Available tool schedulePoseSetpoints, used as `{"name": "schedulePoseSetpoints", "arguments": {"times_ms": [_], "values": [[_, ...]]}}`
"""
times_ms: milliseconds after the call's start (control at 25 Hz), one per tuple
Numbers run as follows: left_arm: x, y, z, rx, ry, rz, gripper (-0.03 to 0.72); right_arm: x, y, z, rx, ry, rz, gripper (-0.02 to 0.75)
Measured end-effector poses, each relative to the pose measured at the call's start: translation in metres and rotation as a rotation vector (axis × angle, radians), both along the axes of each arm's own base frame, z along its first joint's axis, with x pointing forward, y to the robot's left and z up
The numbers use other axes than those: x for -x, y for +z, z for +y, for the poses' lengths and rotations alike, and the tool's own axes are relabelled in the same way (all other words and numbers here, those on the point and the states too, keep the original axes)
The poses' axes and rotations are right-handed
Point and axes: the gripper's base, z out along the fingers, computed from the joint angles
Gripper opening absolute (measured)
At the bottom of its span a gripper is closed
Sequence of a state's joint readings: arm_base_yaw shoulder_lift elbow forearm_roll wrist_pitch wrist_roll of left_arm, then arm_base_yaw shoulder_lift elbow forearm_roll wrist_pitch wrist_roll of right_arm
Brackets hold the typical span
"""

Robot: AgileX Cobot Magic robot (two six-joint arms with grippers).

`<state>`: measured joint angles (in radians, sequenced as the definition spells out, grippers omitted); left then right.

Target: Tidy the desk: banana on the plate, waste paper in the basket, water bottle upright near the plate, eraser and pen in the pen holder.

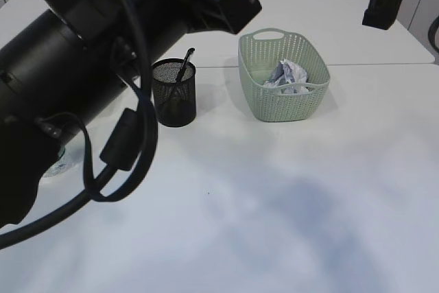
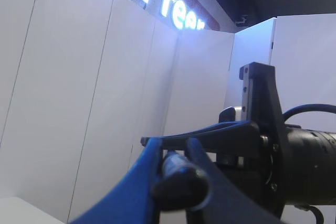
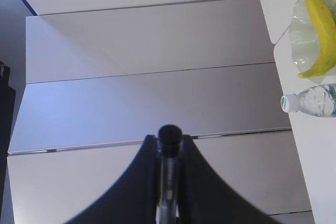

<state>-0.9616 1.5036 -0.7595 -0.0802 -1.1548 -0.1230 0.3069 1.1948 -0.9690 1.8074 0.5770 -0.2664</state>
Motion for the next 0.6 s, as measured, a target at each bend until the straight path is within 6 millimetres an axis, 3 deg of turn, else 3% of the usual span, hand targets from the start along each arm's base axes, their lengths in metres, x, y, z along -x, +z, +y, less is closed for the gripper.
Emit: {"name": "schedulePoseSetpoints", "arguments": {"times_ms": [400, 600], "values": [[-0.0001, 0.0002, 0.0002, 0.003, 0.001, 0.000, 0.055, 0.0003, 0.0002, 0.0002, -0.003, 0.004, 0.000, 0.051], [-0.0009, 0.0002, 0.0008, 0.004, 0.006, 0.002, 0.055, 0.0006, 0.0001, 0.0005, 0.010, 0.008, -0.014, 0.158]]}}
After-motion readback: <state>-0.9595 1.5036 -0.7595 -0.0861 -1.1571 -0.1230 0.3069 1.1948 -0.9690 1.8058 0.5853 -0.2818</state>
